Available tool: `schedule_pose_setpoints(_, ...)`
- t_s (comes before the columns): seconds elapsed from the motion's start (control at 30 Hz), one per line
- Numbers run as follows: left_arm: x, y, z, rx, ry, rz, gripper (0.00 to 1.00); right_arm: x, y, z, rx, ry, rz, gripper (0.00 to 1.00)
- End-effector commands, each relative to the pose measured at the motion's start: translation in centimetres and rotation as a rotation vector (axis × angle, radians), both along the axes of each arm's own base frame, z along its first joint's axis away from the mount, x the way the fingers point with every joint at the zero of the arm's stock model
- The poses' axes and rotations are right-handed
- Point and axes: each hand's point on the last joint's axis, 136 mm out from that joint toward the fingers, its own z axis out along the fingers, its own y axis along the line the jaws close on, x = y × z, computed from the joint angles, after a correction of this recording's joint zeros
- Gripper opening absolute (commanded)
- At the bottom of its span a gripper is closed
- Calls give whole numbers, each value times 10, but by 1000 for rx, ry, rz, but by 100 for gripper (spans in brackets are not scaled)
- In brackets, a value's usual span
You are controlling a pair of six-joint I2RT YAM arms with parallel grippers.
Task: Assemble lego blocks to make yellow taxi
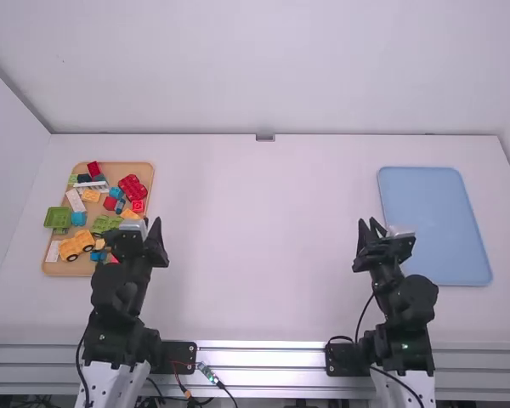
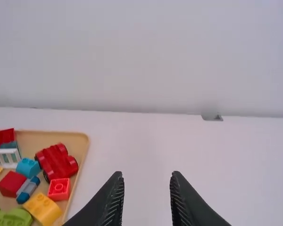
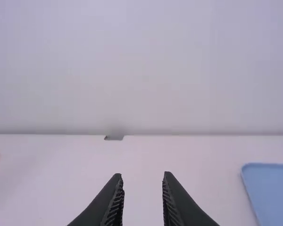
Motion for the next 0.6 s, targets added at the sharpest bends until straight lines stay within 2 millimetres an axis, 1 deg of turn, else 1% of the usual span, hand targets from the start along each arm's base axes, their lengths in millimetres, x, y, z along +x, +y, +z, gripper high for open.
schedule_pose_setpoints(0.0,2,1,20,0,-28,7,31,-1,5,21,3,-39,24,24)
schedule_pose_setpoints(0.03,4,1,28,6,-36,6,33,-1,5,28,1,-52,22,26)
schedule_pose_setpoints(0.07,5,1,30,4,-39,7,34,0,4,29,1,-55,19,26)
schedule_pose_setpoints(0.2,10,0,50,3,-60,7,40,1,4,44,12,-84,19,29)
schedule_pose_setpoints(0.23,13,0,57,3,-68,7,42,2,4,50,11,-91,19,31)
schedule_pose_setpoints(0.3,17,5,69,-19,-80,39,46,4,5,55,10,-89,21,33)
schedule_pose_setpoints(0.37,20,10,75,-43,-82,65,48,6,5,60,8,-89,23,35)
schedule_pose_setpoints(0.43,27,17,63,-81,-37,113,53,9,5,67,5,-88,23,38)
schedule_pose_setpoints(0.47,30,20,58,-89,-17,134,54,11,5,69,4,-79,23,40)
schedule_pose_setpoints(0.5,30,20,58,-89,-17,134,54,11,5,69,4,-79,23,40)
schedule_pose_setpoints(0.57,35,25,47,-80,28,169,59,15,5,73,-11,-61,22,43)
